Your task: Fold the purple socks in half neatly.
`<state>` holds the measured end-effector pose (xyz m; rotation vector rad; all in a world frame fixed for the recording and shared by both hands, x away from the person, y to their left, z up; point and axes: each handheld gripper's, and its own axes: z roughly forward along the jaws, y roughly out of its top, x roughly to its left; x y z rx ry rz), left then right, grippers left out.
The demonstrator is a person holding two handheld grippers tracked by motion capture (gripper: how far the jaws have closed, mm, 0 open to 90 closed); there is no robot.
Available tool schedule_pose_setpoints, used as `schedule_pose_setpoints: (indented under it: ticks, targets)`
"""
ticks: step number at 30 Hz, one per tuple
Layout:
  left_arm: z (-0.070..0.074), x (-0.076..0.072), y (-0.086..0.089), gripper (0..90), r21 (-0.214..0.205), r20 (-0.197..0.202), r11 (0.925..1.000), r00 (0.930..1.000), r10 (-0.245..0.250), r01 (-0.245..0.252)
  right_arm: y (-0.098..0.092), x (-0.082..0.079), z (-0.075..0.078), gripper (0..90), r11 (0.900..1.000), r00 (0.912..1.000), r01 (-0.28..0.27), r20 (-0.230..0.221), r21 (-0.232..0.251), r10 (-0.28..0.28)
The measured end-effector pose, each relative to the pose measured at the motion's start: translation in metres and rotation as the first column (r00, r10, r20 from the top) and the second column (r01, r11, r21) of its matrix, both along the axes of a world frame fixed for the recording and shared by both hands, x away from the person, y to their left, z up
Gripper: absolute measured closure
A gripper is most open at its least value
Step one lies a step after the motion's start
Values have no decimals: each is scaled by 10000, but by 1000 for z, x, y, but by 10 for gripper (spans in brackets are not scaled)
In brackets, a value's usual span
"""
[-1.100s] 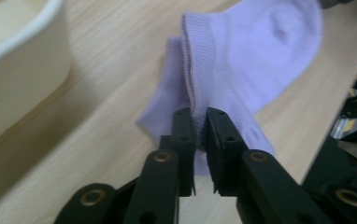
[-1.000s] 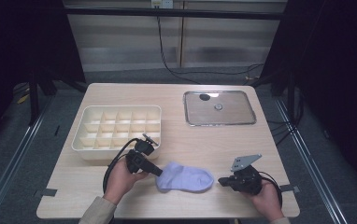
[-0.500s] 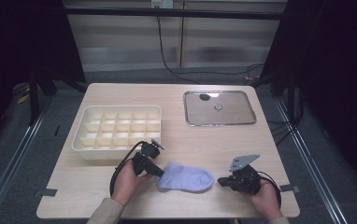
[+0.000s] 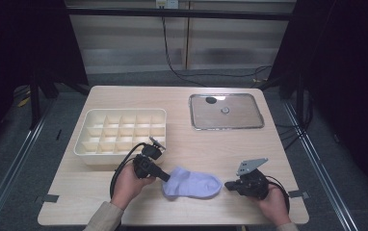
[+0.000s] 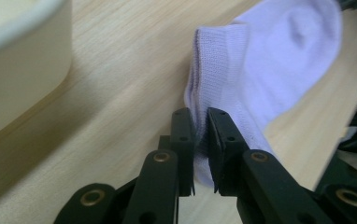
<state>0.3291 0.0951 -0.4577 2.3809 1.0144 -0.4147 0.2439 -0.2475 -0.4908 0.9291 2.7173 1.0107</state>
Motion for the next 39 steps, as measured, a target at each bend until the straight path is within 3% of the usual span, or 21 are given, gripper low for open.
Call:
schedule_pose_setpoints:
  ticks: [4, 12, 19, 26, 28, 35, 39]
  targets:
    - [10, 0, -4, 814, -275, -115, 9995, 9998, -184, 181, 2, 1, -1, 888, 10000, 10000, -51, 48, -21, 51]
    - [25, 0, -15, 814, -425, -185, 9981, 9988, -447, 438, 4, 2, -1, 888, 9998, 9998, -166, 146, -60, 167]
    - [31, 1, -26, 815, -232, -341, 9985, 9981, -508, 500, 7, 2, -1, 888, 9996, 9996, -264, 140, -80, 265]
    - [34, 0, -35, 814, -318, -536, 9980, 9970, -556, 540, 10, 2, 0, 888, 9995, 9995, -305, 110, -105, 306]
    - [35, 0, -40, 814, -397, -621, 9987, 9975, -335, 310, 12, 2, 0, 887, 9993, 9993, -370, 71, -70, 371]
    - [38, 1, -53, 814, -68, -488, 9978, 9966, -659, 656, 16, 2, -1, 887, 9990, 9989, -441, 155, -92, 443]
    - [37, 1, -60, 814, 6, -475, 9984, 9973, -568, 569, 17, 2, -1, 887, 9987, 9986, -495, 195, -101, 496]
